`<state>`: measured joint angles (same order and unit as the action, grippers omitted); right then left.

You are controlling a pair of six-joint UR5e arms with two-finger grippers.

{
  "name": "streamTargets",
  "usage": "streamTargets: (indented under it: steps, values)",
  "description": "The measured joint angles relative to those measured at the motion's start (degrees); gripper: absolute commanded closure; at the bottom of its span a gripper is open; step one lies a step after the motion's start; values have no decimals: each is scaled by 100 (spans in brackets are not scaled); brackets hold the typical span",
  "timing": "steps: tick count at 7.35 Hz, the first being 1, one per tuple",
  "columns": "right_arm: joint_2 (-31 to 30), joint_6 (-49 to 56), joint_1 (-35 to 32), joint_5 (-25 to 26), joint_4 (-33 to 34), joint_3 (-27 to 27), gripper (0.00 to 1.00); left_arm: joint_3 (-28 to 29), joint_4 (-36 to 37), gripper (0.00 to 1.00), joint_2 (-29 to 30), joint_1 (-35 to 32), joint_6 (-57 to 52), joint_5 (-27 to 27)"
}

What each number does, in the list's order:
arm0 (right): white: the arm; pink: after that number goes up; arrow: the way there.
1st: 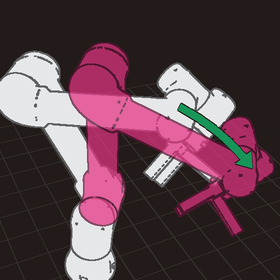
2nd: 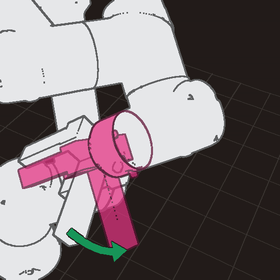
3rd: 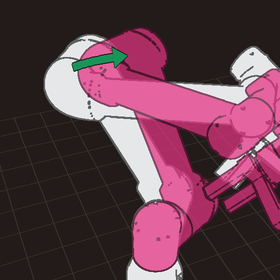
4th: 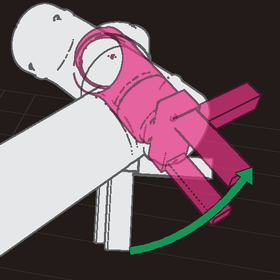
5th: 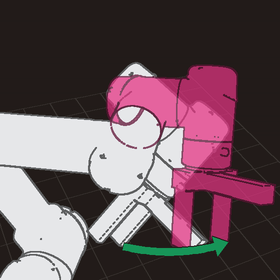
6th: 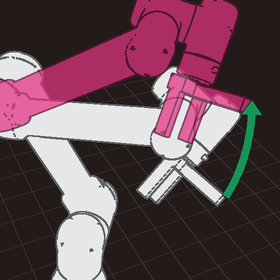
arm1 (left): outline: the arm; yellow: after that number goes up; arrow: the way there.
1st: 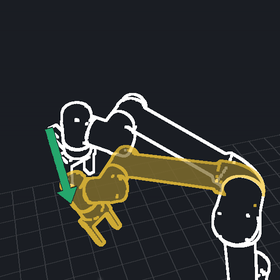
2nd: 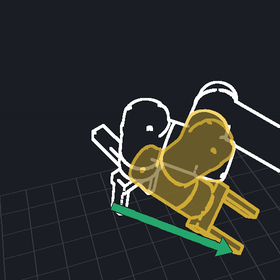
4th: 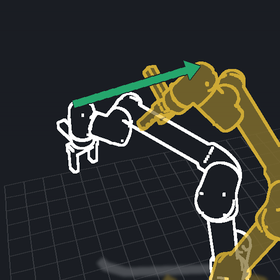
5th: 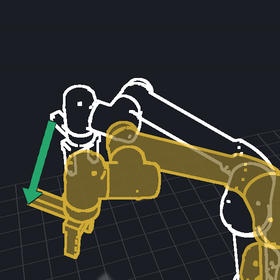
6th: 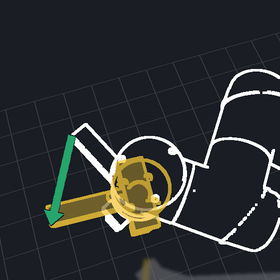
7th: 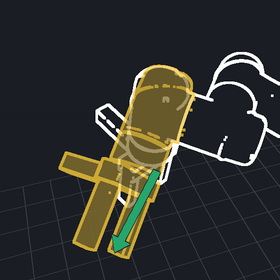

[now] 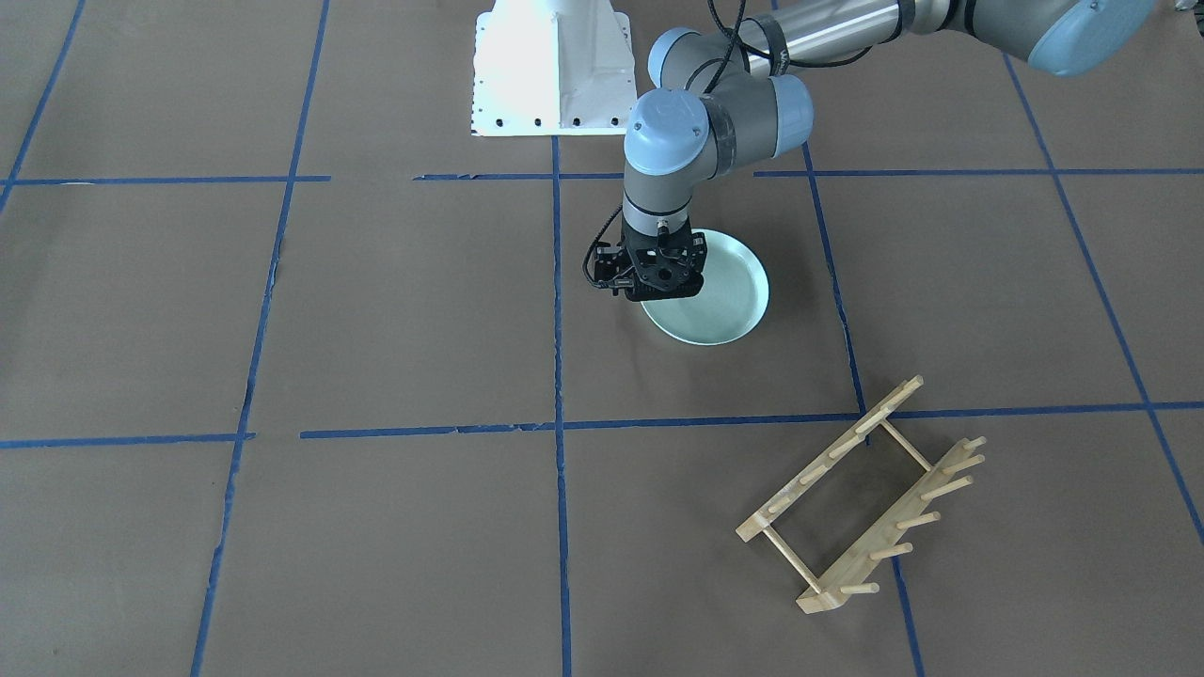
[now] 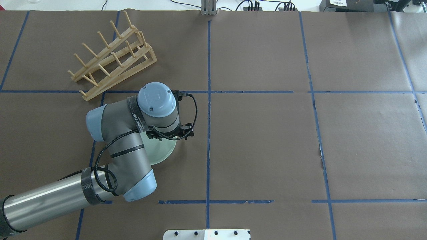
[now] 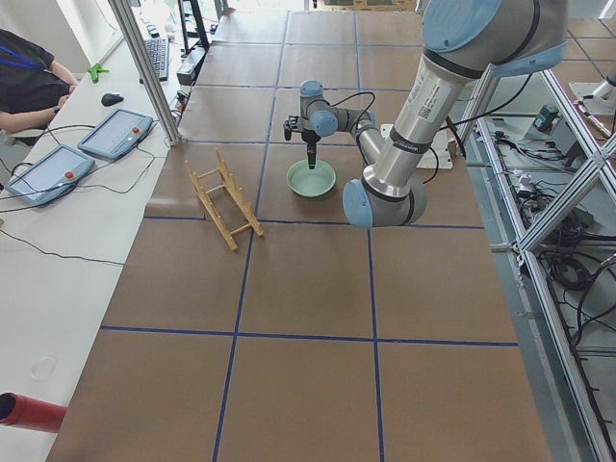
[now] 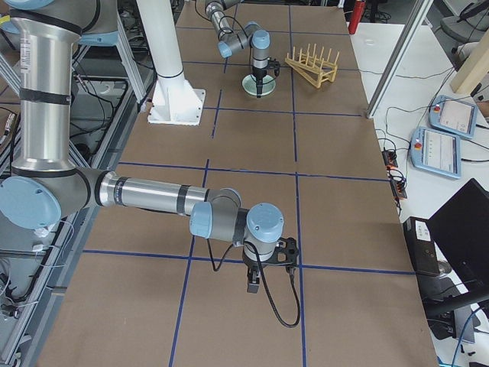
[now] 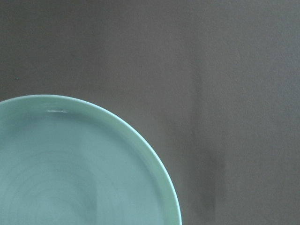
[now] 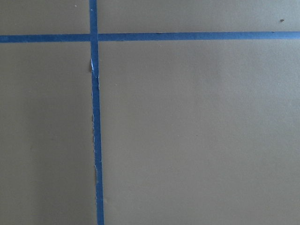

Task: Place plate on rack
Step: 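Close the left gripper on the green plate's edge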

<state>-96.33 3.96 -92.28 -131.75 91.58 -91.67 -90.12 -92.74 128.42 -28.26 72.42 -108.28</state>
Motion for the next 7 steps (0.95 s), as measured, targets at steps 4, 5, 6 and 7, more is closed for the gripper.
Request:
streamTargets:
  steps: [4, 5, 6, 7]
  values:
    - [0, 0, -2, 0, 0, 0, 0, 9, -15, 56, -18, 45, -6, 0]
    - [0, 0, -2, 0, 0, 0, 0, 8, -16, 70, -11, 47, -3, 0]
    - [0, 0, -2, 0, 0, 0, 0, 5, -16, 83, -6, 48, -1, 0]
    - [0, 0, -1, 0, 0, 0, 0, 4, -16, 91, -3, 48, 0, -1]
